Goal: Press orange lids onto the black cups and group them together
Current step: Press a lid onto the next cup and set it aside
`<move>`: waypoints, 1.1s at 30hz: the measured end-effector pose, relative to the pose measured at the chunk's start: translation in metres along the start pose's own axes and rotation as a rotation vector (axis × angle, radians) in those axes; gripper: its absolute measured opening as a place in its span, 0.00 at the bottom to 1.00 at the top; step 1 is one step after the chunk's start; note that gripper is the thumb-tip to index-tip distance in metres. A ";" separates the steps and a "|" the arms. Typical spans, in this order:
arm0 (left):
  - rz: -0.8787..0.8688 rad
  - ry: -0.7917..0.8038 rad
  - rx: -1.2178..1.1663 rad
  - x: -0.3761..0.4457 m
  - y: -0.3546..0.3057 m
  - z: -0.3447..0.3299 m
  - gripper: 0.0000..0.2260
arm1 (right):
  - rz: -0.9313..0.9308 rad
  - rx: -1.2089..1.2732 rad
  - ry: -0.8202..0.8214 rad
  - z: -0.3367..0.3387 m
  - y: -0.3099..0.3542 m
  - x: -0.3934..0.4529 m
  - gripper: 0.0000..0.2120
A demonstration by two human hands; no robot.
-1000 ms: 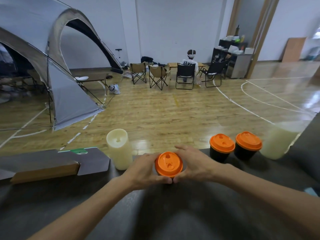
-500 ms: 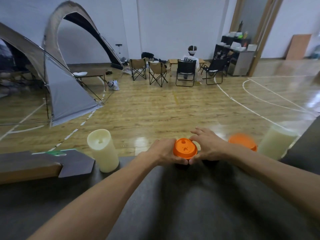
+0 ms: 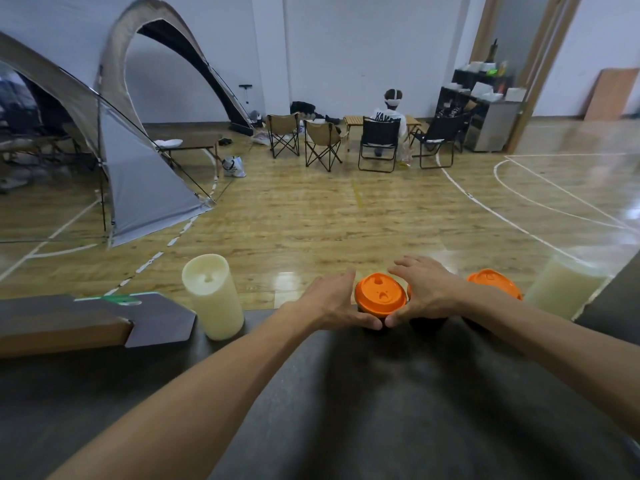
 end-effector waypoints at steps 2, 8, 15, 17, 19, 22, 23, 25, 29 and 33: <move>-0.024 -0.042 0.026 -0.015 0.005 0.014 0.53 | 0.033 0.006 -0.035 0.007 0.009 -0.002 0.56; -0.002 -0.131 0.045 -0.110 0.059 0.067 0.47 | 0.214 0.096 -0.031 0.024 0.108 -0.009 0.49; 0.224 -0.210 0.171 -0.247 0.179 0.127 0.42 | 0.502 0.167 -0.024 0.018 0.291 0.003 0.43; 0.285 -0.237 0.192 -0.285 0.211 0.143 0.41 | 0.568 0.177 -0.030 0.014 0.345 0.008 0.41; 0.349 -0.264 0.218 -0.321 0.241 0.161 0.41 | 0.621 0.240 -0.016 0.009 0.398 0.014 0.39; 0.450 -0.307 0.251 -0.370 0.288 0.184 0.41 | 0.691 0.305 -0.002 0.001 0.473 0.022 0.37; 0.489 -0.321 0.264 -0.386 0.304 0.191 0.43 | 0.707 0.312 0.004 -0.002 0.497 0.025 0.37; 0.557 -0.374 0.284 -0.417 0.335 0.204 0.49 | 0.730 0.318 0.019 -0.008 0.542 0.031 0.39; 0.692 -0.419 0.380 -0.475 0.391 0.224 0.43 | 0.743 0.344 0.055 -0.019 0.625 0.042 0.40; 0.842 -0.487 0.493 -0.527 0.436 0.238 0.41 | 0.776 0.359 0.092 -0.029 0.697 0.043 0.36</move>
Point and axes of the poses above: each hand's wrist, its own x-axis towards the middle knuckle, its own z-axis out of the back of the hand, y = z × x, the point moved 2 cm from there along x, towards the middle knuckle, and after that the axes turned 10 degrees about -y, right-handed, at the moved point
